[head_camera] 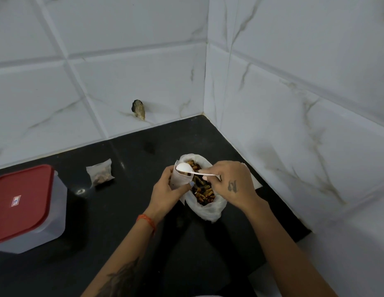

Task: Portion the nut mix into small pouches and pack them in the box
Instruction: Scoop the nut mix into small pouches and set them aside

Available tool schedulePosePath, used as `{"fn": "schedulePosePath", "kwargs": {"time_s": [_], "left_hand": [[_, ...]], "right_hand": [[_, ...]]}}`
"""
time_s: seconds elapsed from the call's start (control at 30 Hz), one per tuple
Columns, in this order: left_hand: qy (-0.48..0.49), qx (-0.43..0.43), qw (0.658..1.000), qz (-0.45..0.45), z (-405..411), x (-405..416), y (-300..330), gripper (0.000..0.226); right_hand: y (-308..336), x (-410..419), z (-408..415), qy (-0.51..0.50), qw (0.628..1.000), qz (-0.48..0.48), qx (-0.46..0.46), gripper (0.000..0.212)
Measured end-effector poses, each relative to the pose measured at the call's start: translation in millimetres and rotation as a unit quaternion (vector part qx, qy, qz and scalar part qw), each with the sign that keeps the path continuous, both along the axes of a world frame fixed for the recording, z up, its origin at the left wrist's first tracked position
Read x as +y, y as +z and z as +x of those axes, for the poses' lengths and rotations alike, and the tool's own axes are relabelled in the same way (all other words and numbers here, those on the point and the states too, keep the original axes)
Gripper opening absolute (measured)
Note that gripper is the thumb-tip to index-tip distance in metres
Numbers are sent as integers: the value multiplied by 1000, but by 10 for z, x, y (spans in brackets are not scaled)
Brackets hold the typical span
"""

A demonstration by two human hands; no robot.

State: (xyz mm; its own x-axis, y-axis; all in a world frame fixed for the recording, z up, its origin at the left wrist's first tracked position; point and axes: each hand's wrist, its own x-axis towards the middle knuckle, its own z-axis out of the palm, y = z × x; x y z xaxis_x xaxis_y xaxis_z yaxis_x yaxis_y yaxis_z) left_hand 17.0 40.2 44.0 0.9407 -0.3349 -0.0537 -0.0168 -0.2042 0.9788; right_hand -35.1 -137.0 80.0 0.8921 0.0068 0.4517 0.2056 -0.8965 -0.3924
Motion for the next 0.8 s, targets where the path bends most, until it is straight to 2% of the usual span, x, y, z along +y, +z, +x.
{"fn": "schedulePosePath", "kwargs": {"time_s": [0.27,0.37,0.43,0.53,0.63,0.7,0.8], "left_hand": [[-6,3,1000,-1,-8,0,10,51],[-4,6,1000,-7,-9,-11,8,50],[-6,10,1000,-8,-13,-15,-9,49],[-8,18,1000,-12,-6,-1,-30,50],[-2,25,1000,-7,-7,23,-55,49],[17,31,999,5,-5,54,-100,49],[36,51,998,26,0,109,-181,51]], "right_hand": [[-88,-61,13,-3,996,84,4,18],[-86,-45,19,-5,994,82,68,18],[-63,-19,-1,-27,981,168,90,18],[10,-33,-14,-41,932,339,118,17],[-32,-86,-5,-59,892,419,157,13],[-142,-129,40,-110,897,397,161,12],[-334,-138,144,-172,944,231,162,7]]}}
